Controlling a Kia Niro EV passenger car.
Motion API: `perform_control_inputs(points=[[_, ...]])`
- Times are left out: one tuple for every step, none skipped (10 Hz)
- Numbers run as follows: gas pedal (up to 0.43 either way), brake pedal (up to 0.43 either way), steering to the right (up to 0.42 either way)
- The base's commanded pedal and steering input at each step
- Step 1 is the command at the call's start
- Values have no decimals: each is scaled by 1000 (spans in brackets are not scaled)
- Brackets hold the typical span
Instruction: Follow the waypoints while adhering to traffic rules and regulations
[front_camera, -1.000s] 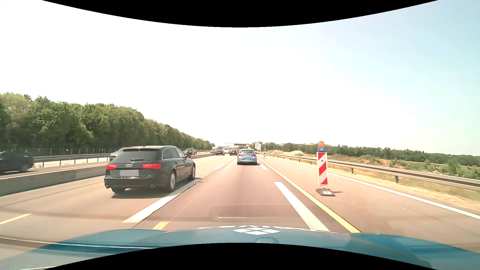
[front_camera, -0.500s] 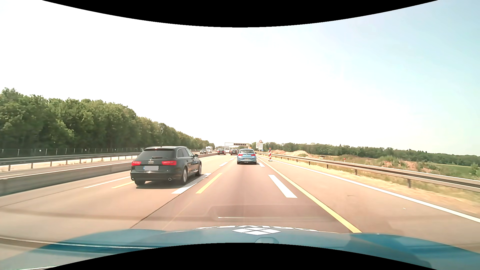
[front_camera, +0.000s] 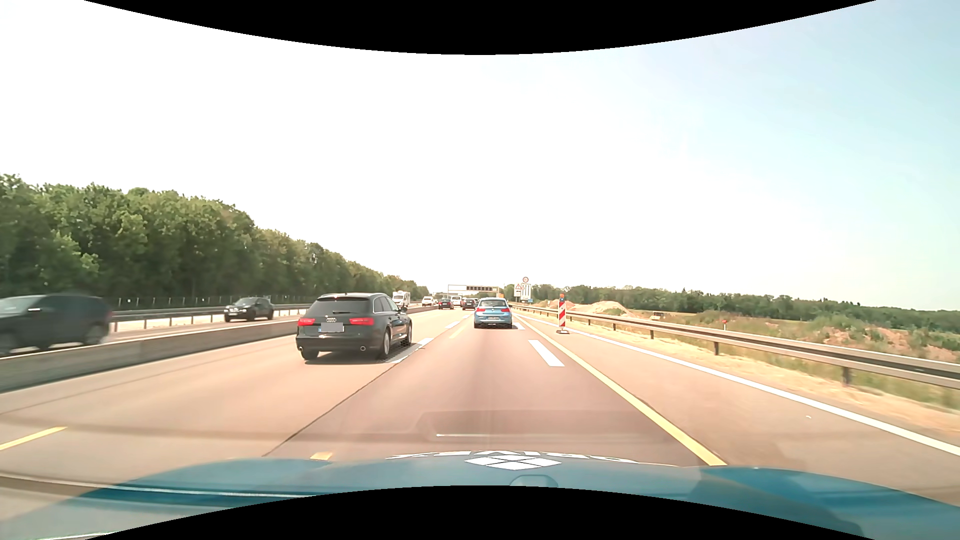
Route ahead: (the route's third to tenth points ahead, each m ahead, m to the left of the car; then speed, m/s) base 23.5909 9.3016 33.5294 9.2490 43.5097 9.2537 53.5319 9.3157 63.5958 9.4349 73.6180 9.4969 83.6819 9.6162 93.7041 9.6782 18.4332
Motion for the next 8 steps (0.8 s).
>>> perform_control_inputs(points=[[130,0,0],[130,0,0],[130,0,0],[130,0,0],[138,0,0],[138,0,0],[138,0,0],[138,0,0]])
